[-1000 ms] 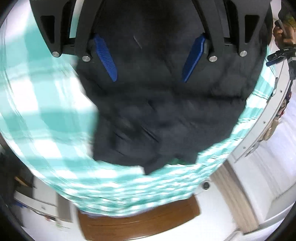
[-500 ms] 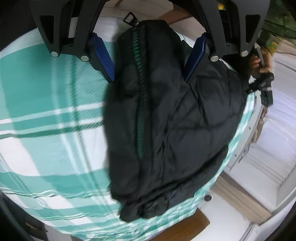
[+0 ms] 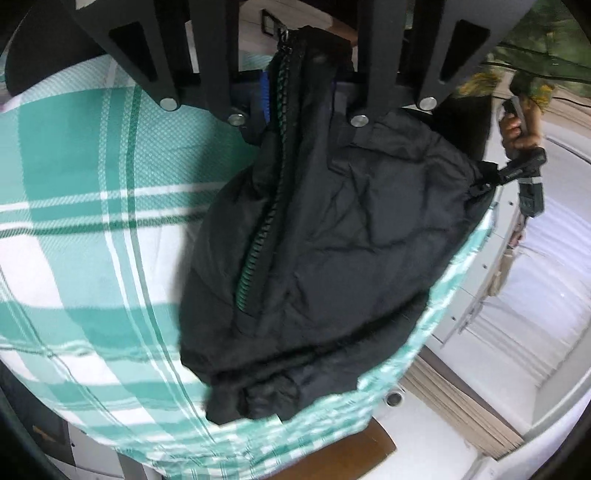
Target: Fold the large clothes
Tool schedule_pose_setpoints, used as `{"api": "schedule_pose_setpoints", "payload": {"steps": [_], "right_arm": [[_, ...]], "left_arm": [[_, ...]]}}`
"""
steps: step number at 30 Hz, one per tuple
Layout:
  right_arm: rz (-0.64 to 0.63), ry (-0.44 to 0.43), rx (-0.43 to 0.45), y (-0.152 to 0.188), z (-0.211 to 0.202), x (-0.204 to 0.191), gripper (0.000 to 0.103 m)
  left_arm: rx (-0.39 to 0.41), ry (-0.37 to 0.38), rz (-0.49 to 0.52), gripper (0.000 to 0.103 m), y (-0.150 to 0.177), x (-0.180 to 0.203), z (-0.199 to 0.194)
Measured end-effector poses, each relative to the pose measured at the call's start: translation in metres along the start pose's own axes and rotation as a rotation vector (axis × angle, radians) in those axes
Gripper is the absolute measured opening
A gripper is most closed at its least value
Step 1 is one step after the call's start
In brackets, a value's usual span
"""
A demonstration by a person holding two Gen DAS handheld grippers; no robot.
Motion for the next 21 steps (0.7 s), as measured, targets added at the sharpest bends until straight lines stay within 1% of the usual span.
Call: {"api": "schedule_pose_setpoints", "payload": {"steps": [3,7,10,12,14,15,16,17,18,20,21], "right_arm": [[0.003,-0.018,-0.001,-0.001,-0.007,0.001,0.020],[0.003,-0.034,-0.034,0.005,-0.014,-0.001,0.019],[0.019,-0.081,-0.053,0.008,-0.022,-0.006,0.018],[0.052,-0.134,-0.063,0.010,-0.034,-0.010,0.017],[0.075,-0.173,-0.061,0.006,-0.051,-0.006,0.017],[0.090,-0.199,-0.047,0.002,-0.060,-0.009,0.017],[0.103,-0.217,-0.031,-0.003,-0.061,-0.008,0.017],[0.121,-0.241,-0.007,-0.007,-0.067,-0.009,0.017],[0.147,-0.279,0.033,-0.016,-0.073,-0.010,0.017],[0.172,-0.327,0.093,-0.025,-0.080,-0.010,0.017],[0.178,-0.348,0.125,-0.034,-0.080,-0.011,0.017]], "left_arm": [[-0.023,0.011,0.018,0.017,0.006,0.004,-0.010],[-0.058,0.018,0.033,0.017,0.020,0.008,-0.022],[-0.087,0.029,0.039,0.017,0.024,0.009,-0.036],[-0.102,0.059,0.045,0.017,0.028,0.011,-0.051],[-0.102,0.114,0.030,0.017,0.028,0.013,-0.070],[-0.095,0.146,0.012,0.016,0.026,0.013,-0.079],[-0.073,0.190,-0.019,0.016,0.020,0.014,-0.089],[-0.050,0.215,-0.036,0.016,0.014,0.015,-0.097],[-0.016,0.240,-0.051,0.016,0.003,0.015,-0.106],[0.069,0.287,-0.078,0.016,-0.023,0.018,-0.118],[0.101,0.308,-0.091,0.016,-0.035,0.017,-0.120]]}}
Point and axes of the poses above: each gripper's, at about its wrist camera, not at the fingertips, and z roughly the way its jaws point, x to its right, y to its underside, the point moved 1 cm from there along z, roughly the way its jaws point, and after that the axes turned 9 degrees about x, right-handed, at the moved point
